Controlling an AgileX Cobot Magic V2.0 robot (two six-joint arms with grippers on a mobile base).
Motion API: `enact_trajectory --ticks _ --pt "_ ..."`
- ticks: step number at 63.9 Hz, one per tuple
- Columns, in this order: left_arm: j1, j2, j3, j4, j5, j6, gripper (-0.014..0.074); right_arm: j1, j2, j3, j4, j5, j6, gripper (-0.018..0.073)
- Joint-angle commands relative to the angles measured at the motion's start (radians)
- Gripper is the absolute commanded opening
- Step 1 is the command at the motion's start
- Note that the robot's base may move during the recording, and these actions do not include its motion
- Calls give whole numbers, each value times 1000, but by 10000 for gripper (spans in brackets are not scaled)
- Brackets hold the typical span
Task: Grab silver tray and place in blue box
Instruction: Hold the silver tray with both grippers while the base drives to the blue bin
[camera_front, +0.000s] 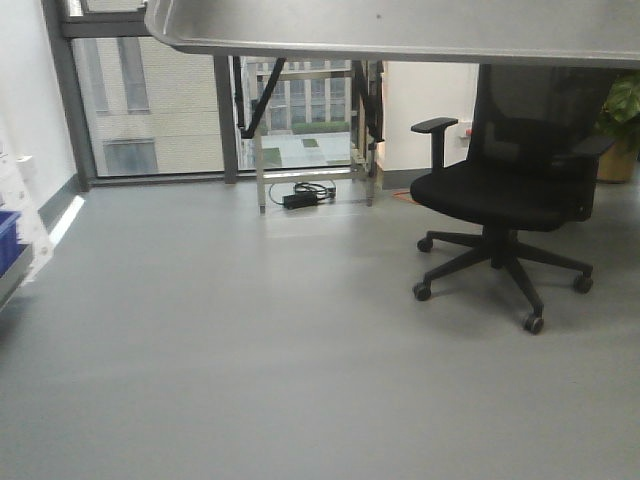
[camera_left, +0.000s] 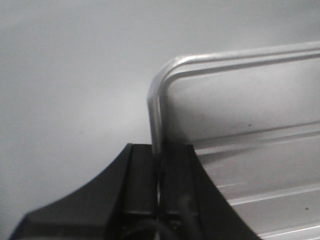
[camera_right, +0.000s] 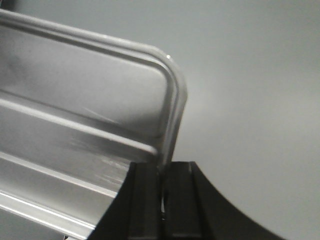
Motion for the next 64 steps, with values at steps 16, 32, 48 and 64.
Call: enact_trajectory --ticks 16,32,48,64 --pt "-7 -30 -21 20 69 38 -104 -1 -21 -40 -32 -85 -23 57" --pt "-7 -30 -21 20 69 38 -104 -1 -21 -40 -32 -85 -23 57" --pt "-7 -30 -21 17 69 38 -104 -1 -21 -40 -32 -85 -23 57" --pt "-7 -30 -21 5 69 38 -104 -1 -21 -40 -32 -85 -23 57"
